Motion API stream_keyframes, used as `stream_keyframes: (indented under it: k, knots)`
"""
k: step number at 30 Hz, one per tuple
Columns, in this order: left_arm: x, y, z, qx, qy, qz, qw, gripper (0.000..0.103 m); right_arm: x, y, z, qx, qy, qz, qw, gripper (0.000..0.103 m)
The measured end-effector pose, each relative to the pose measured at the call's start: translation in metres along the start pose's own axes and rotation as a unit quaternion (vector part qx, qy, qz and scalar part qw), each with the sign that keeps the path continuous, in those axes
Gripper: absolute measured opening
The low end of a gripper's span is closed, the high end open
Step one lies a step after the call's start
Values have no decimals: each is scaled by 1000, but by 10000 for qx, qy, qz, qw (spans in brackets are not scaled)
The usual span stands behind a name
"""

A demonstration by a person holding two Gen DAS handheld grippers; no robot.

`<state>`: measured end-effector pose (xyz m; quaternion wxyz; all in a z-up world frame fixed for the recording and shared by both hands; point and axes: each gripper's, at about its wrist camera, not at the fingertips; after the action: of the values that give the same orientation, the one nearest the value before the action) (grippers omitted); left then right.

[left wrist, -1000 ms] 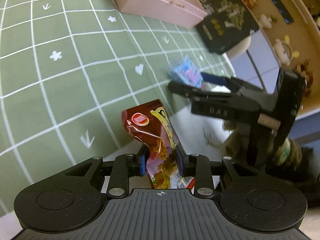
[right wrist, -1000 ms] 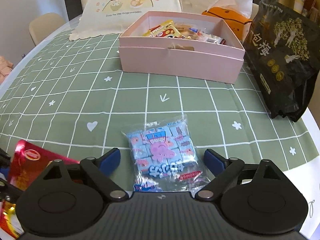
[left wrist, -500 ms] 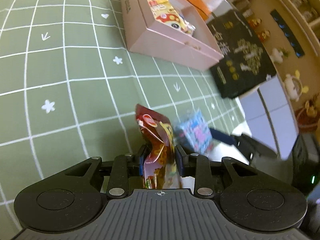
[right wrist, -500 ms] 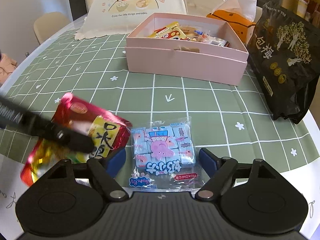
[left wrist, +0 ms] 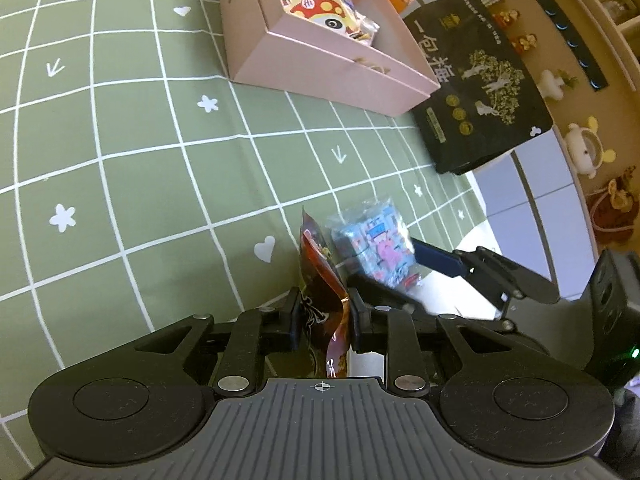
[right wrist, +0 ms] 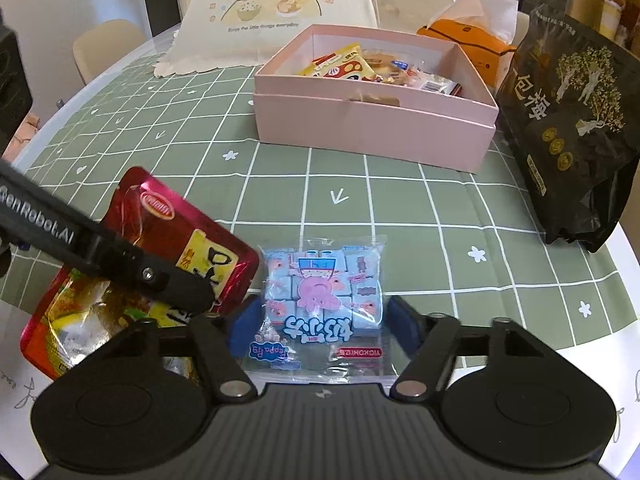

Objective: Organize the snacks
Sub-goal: 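Carry both packets over the pink box and open both grippers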

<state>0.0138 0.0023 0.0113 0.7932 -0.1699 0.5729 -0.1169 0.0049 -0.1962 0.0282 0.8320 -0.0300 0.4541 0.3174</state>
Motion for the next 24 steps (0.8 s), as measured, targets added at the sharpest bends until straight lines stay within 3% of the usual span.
stream_keyframes:
  k: [6, 12, 18, 21, 24]
  knots:
    - [-6, -1, -3, 105, -18, -65, 9999, 26, -12, -7, 6, 331, 104, 116, 9993, 59]
    - [-35, -8, 4, 75, -307, -701, 9970, 26, -66, -17, 32, 530, -436, 163, 9975, 59]
    - [-98, -35, 77, 339, -1535, -1006, 9824, 26, -146, -20, 85, 142, -1632, -155, 9864, 59]
    - [-97, -43, 132, 232, -1865, -987, 9772, 26, -157, -23, 99, 22, -1848, -270, 9824, 59]
    - [-65, -49, 181, -35, -1955, -980, 9758, 26, -149, -29, 101, 83, -1726, -180, 9848, 59]
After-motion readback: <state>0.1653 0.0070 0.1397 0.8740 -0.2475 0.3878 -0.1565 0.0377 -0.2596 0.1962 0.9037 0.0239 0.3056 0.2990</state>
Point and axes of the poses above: each gripper's, at about its wrist camera, not at the fingertips, and x roughly the way its jaws point, y to its left, z to its top, and after that the axes turned 14 degrees about z, right-handed
